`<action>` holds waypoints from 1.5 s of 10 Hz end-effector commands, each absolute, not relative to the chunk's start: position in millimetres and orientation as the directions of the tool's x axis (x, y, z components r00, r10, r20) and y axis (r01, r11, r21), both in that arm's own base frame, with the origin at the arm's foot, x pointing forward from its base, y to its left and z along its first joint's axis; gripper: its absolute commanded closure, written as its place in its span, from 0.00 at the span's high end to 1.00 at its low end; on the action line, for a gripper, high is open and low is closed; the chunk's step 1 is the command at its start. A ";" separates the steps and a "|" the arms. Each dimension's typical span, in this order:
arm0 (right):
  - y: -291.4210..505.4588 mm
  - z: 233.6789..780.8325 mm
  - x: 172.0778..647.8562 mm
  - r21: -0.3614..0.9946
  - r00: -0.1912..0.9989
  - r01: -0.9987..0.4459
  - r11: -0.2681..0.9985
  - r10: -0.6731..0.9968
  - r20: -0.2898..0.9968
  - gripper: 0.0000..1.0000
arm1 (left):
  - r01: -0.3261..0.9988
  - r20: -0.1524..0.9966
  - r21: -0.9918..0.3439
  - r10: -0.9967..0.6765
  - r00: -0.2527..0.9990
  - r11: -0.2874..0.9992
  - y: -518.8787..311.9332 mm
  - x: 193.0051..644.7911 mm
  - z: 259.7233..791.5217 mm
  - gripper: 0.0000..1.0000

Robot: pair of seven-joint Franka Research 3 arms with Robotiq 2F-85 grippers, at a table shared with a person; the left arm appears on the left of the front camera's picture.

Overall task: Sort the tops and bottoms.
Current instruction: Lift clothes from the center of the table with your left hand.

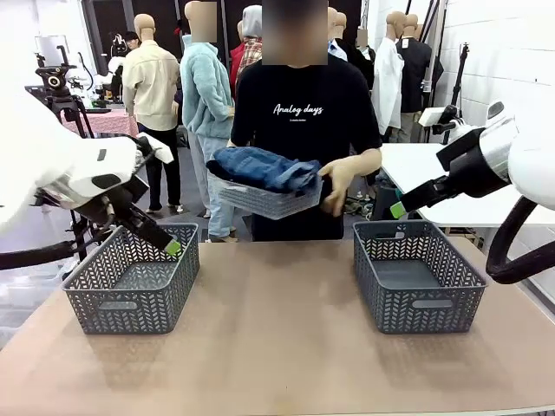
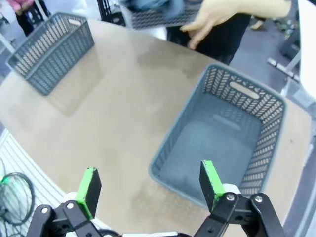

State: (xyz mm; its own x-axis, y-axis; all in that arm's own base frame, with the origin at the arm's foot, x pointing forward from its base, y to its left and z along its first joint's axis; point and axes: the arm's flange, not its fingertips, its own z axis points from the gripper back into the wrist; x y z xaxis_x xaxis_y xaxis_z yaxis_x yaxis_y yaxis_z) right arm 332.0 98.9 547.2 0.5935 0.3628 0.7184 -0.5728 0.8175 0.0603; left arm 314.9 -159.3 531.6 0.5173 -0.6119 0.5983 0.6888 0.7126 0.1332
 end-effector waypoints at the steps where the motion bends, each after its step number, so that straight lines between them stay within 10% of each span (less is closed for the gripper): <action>1: 89.5 497.6 306.3 0.077 0.600 -0.607 0.791 0.392 0.697 1.00 | 0.693 0.621 0.114 -0.596 0.509 0.711 -144.6 311.6 526.5 1.00; 15: 98.2 543.1 332.7 0.064 0.603 -0.579 0.813 0.374 0.704 1.00 | 0.675 0.619 0.124 -0.588 0.521 0.728 -149.5 315.8 538.8 1.00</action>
